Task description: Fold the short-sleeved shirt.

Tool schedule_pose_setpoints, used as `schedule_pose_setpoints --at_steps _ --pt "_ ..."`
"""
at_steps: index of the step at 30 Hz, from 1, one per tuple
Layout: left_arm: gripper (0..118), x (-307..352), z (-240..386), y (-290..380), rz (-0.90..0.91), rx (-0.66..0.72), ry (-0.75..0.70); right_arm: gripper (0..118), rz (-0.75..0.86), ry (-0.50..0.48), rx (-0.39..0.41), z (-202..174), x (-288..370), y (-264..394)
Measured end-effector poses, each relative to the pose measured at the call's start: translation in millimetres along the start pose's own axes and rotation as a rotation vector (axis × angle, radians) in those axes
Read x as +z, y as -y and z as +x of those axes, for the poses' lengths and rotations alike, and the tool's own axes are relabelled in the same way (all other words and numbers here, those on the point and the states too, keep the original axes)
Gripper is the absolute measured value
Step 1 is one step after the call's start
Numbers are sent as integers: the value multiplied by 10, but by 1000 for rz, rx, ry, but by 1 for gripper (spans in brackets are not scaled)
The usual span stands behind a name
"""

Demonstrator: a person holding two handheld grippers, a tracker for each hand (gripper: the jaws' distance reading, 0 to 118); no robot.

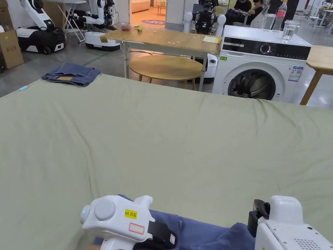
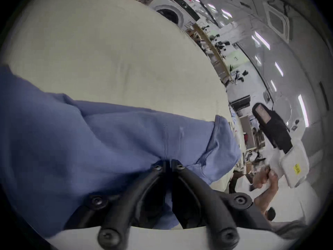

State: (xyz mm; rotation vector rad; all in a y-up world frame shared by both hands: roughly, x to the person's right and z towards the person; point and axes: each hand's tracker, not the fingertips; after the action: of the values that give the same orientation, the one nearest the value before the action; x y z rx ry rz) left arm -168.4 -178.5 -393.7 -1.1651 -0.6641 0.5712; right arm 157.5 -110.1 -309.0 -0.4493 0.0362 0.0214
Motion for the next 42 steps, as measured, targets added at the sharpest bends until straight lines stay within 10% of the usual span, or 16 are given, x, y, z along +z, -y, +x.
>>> schedule_pose_setpoints --at_steps 9,19,33,37,42 --pt "3 439 292 -71 87 -87 -60 0 64 22 -28 8 61 -26" --pt "63 1659 -369 -268 231 6 -181 0 181 35 -44 11 180 -165" --pt "62 1029 -1351 -4 137 204 206 0 116 35 -42 -22 89 -83" --pt "14 931 -1198 77 134 174 108 0 100 38 -41 -24 83 -74" --pt "10 860 -1133 101 150 182 166 0 85 35 -49 -24 64 -47"
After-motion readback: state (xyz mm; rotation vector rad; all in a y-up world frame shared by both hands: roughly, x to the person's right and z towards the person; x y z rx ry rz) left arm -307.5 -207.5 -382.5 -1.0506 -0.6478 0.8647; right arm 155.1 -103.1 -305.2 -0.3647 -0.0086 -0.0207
